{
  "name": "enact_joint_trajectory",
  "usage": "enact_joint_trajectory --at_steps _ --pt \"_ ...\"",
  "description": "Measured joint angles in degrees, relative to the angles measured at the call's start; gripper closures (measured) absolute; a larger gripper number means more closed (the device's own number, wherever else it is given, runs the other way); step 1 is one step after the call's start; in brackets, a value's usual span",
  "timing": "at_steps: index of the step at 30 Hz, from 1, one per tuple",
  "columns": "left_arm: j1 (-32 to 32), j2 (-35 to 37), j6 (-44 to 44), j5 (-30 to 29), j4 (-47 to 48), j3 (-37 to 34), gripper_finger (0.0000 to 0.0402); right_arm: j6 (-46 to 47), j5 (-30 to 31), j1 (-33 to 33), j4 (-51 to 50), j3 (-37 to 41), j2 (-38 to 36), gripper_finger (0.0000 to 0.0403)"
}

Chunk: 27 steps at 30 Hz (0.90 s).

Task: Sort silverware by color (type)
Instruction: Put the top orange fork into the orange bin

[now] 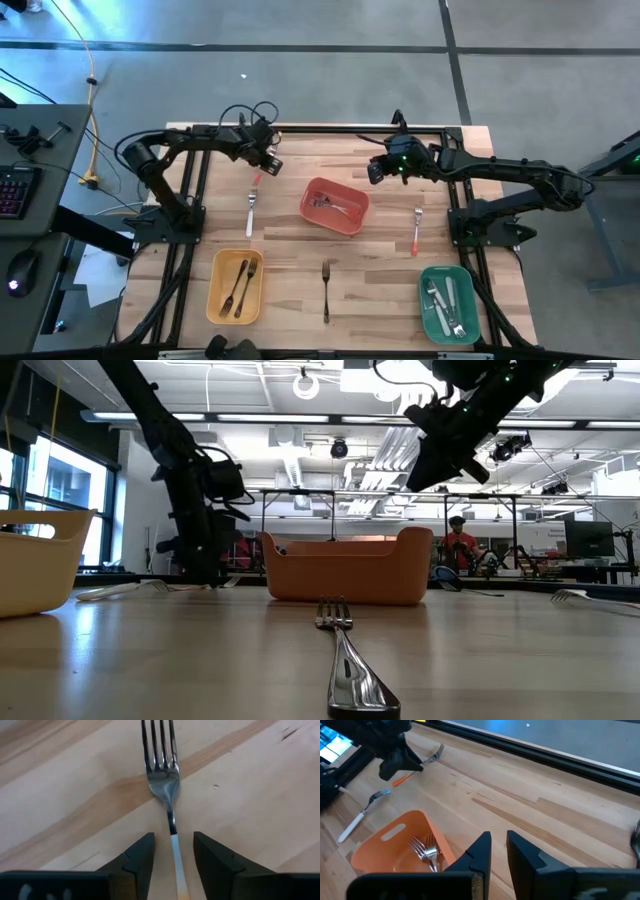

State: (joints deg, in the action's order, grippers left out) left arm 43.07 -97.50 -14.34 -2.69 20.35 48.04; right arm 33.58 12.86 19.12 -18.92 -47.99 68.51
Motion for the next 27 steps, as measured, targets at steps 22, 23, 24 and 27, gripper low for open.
enact_joint_trajectory --at_steps 22,23,24,27 --pt "-4.5 15.7 15.5 11.6 5.9 -0.3 0.0399 -0.6 -14.9 -8.5 -9.2 0.0 0.0 0.0366" --pt "-5.1 17.4 15.9 11.8 5.9 -0.3 0.04 -0.6 -15.4 -9.9 -10.8 0.0 0.0 0.0371" --pt "-5.7 19.0 16.2 12.1 5.8 -0.2 0.04 -0.4 -15.9 -11.3 -12.3 0.0 0.0 0.0379" --pt "-7.4 22.7 16.2 13.4 5.8 -0.2 0.04 1.0 -16.2 -14.9 -16.0 0.0 0.8 0.0399"
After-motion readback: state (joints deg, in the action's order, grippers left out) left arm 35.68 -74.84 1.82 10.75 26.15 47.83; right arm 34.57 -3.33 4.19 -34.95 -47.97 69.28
